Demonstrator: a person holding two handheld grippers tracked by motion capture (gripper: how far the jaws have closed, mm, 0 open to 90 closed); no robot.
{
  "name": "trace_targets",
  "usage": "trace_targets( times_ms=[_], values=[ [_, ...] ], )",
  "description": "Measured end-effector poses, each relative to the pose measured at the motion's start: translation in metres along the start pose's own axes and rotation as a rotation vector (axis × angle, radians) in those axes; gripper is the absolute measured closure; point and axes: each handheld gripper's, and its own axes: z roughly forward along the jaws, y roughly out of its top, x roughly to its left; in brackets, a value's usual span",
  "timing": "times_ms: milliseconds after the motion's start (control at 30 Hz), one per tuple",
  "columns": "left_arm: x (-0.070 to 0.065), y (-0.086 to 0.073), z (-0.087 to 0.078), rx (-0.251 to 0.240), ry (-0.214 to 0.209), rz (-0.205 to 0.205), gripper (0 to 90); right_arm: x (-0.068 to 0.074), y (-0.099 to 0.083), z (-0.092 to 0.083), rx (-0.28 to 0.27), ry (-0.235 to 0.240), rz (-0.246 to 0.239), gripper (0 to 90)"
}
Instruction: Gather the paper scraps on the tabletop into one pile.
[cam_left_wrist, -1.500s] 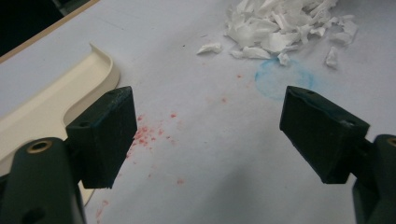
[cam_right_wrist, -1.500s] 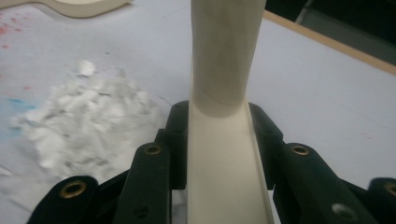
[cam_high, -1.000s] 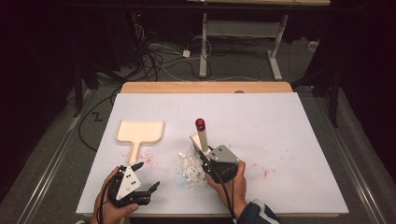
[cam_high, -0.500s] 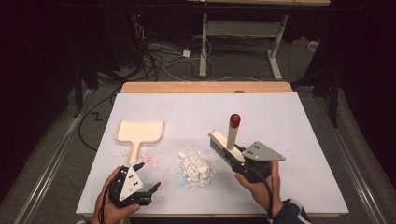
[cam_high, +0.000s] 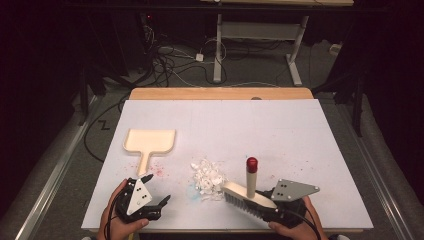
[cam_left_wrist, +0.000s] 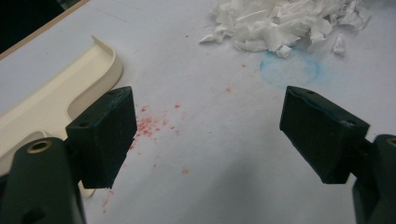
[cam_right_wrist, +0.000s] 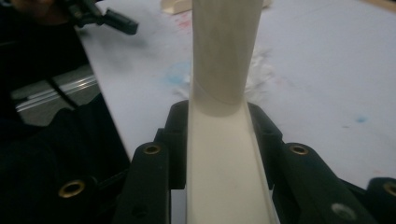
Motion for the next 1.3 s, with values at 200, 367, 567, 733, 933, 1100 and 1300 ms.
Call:
trace_targets(
  times_ms=[200, 367, 567, 733, 933, 1100, 1300],
  values=[
    [0.000, 0.000, 0.002, 0.002, -0.011, 0.006, 18.0, 0.000, 0.004, 0.027, 0.022, 0.001, -0.052, 68.4],
    [0.000, 0.000, 0.003, 0.003, -0.009, 0.008, 18.0, -0.004, 0.019, 0.049, -0.003, -0.031, -0.093, 68.4],
    [0.001, -0.002, 0.001, 0.002, -0.003, 0.002, 17.9, -0.003, 0.024, 0.040, -0.022, -0.022, -0.105, 68.3],
    [0.000, -0.002, -0.001, 0.004, 0.003, 0.006, 17.9, -0.008, 0.024, 0.004, -0.052, -0.013, -0.094, 68.3],
    [-0.001, -0.001, 0.000, 0.008, 0.006, 0.011, 17.9, -0.023, 0.009, -0.032, -0.039, -0.040, -0.046, 68.2],
    [-0.001, 0.000, 0.003, 0.015, 0.003, 0.015, 17.8, -0.037, -0.006, -0.050, 0.004, -0.054, 0.006, 68.2],
    [-0.002, 0.001, 0.005, 0.022, -0.004, 0.018, 17.9, -0.051, -0.019, -0.058, 0.066, -0.044, 0.085, 68.2]
  ],
)
